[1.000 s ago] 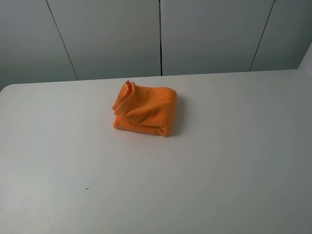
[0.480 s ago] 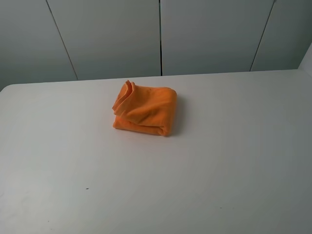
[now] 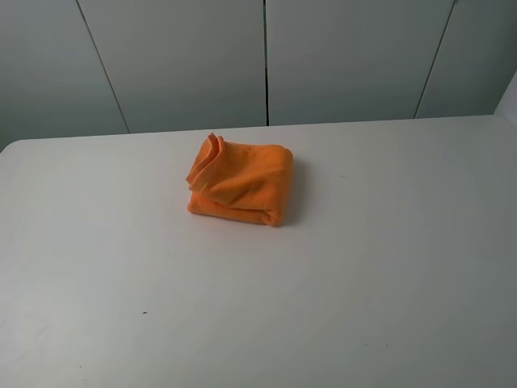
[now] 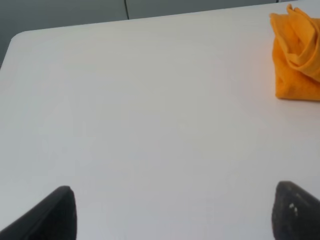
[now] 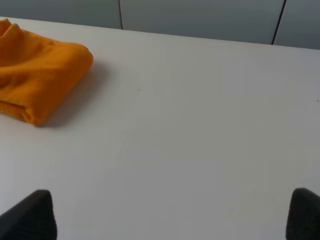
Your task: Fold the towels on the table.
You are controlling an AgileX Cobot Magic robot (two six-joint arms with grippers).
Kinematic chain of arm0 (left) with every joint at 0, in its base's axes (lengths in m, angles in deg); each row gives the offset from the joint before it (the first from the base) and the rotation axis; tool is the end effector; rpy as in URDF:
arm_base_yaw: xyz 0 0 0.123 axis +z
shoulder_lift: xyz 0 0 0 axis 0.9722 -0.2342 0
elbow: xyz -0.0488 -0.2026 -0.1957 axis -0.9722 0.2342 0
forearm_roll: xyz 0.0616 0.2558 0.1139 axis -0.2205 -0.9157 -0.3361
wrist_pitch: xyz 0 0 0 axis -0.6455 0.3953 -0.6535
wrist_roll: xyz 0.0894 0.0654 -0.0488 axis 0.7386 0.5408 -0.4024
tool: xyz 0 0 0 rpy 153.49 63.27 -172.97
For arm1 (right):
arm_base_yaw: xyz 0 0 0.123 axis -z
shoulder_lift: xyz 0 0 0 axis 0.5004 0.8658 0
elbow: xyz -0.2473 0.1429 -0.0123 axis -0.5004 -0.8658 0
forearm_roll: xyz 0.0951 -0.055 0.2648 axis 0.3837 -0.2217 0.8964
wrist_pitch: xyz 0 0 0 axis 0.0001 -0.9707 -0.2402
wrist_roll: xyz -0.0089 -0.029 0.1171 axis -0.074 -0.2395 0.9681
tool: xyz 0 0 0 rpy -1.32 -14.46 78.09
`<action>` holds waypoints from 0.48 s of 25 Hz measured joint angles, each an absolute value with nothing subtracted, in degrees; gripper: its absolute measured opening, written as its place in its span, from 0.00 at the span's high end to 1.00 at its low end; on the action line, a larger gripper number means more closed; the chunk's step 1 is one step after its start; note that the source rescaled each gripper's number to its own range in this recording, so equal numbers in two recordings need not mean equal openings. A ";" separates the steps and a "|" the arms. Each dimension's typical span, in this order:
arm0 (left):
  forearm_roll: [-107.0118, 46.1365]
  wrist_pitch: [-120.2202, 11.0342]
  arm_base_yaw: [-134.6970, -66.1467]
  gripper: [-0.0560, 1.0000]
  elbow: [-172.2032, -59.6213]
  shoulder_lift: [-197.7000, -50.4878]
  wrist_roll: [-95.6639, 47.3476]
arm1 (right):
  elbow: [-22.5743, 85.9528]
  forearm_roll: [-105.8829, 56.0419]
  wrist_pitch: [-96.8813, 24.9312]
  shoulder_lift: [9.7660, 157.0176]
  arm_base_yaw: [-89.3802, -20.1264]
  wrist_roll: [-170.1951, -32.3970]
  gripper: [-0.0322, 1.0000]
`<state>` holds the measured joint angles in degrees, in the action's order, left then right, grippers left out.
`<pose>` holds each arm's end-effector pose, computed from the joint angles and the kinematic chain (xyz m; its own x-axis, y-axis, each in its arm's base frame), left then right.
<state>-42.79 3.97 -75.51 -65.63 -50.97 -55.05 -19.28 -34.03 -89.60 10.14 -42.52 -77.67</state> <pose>0.0492 -0.0013 0.2812 -0.4713 0.0382 -0.8812 0.0208 0.9993 0.0322 0.0480 0.0082 0.2801 -0.4668 -0.0996 -0.8788 -0.1985 0.9801 -0.0057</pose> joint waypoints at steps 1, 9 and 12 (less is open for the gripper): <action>-42.79 3.97 -74.74 0.00 -65.63 -50.97 -55.05 | -19.28 -33.76 -89.60 10.14 -42.21 -77.80 0.00; -42.56 3.97 -73.64 0.00 -65.63 -50.97 -55.05 | -19.28 -33.64 -89.60 10.14 -32.86 -77.91 0.00; -42.56 3.97 -73.64 0.00 -65.63 -50.97 -55.05 | -19.28 -33.64 -89.60 10.14 -32.60 -77.91 0.00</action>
<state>-42.56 3.97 -73.64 -65.63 -50.97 -55.05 -19.28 -33.64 -89.60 10.14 -32.60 -77.91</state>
